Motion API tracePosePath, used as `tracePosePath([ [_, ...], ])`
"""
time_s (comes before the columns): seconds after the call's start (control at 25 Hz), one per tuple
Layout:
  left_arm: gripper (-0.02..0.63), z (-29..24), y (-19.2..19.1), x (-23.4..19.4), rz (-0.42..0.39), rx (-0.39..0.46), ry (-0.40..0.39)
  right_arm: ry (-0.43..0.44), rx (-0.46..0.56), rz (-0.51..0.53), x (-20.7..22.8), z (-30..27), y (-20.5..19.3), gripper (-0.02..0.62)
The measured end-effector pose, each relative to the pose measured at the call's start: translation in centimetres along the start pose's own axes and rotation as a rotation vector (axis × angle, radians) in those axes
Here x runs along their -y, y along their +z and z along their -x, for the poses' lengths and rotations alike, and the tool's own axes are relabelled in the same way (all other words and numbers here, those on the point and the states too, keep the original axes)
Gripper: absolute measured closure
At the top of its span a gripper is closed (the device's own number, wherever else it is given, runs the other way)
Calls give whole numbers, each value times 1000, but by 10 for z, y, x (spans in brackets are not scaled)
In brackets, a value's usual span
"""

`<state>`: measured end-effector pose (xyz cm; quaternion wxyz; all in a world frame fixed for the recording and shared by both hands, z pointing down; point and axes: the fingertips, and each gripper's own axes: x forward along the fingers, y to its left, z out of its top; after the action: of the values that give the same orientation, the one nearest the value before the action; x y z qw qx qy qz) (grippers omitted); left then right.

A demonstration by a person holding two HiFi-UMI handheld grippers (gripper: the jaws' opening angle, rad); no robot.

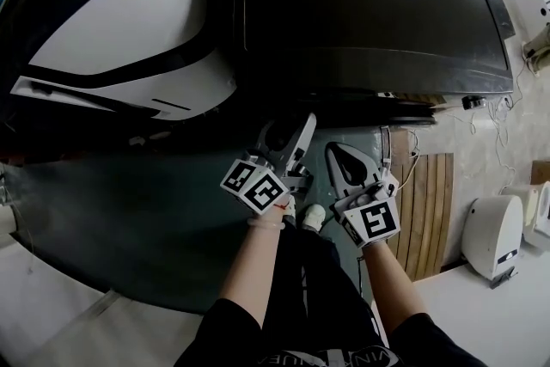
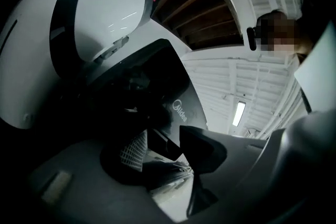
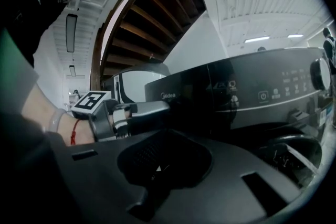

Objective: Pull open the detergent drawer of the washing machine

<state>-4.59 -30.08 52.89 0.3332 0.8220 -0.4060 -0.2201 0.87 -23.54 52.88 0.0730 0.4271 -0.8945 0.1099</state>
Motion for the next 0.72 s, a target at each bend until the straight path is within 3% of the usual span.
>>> tracePosePath([
  [0.28,426,-8,8,5,159,105,-108,-14,22,-9,5,2,-3,583],
  [0.48,453,-7,9,-1,234,159,-91,-14,24,-17,6,8,-4,583],
  [0.72,468,-1,7,4,258,140,-87,-7,25,-16,1,24,-10,583],
])
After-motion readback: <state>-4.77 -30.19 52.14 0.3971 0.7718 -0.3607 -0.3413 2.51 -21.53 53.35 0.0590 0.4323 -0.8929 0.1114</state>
